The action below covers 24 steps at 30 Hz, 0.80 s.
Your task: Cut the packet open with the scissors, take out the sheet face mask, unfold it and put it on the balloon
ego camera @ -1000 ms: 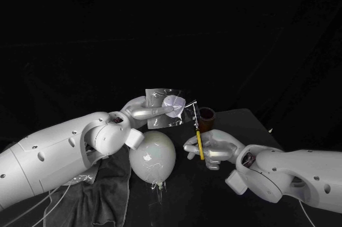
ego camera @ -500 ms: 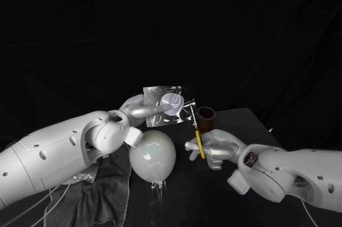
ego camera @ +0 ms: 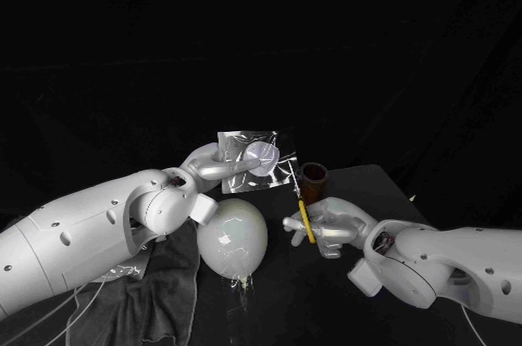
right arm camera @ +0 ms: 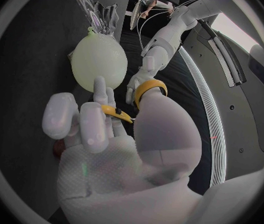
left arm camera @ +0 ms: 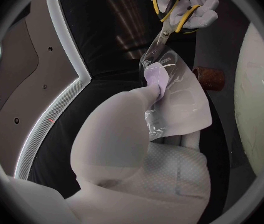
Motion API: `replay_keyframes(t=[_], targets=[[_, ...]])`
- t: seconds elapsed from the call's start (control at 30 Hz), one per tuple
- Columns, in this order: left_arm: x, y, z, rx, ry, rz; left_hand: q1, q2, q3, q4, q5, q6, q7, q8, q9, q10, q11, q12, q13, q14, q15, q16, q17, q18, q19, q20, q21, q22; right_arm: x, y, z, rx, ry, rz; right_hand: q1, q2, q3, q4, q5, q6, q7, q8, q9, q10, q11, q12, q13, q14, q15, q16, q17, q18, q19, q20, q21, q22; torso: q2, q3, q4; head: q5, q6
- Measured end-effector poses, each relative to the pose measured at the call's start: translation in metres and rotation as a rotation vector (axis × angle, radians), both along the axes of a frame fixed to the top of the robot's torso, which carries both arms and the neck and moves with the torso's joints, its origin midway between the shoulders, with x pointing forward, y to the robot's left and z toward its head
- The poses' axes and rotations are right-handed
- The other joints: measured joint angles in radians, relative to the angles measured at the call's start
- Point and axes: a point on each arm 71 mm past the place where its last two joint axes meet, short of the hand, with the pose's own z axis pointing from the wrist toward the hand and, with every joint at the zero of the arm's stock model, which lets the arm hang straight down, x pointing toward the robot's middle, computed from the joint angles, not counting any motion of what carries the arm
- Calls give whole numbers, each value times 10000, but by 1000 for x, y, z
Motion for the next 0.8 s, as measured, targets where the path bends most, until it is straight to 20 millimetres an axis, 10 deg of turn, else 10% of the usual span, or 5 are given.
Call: replay_keyframes(t=[0.8], targets=[[-2, -1, 2, 90, -309, -62, -34, -35, 41, -41, 23, -4, -4, 37, 0, -3, 4, 0, 0, 2, 2, 0, 7, -16, 0, 0, 0, -10, 1, 0, 0, 77, 1, -88, 309, 704, -486, -38, 0, 434, -181, -2, -175, 127, -63, -82, -156, 143, -130, 163, 169, -76, 182, -109, 316, 9, 2, -5, 1, -21, 32]])
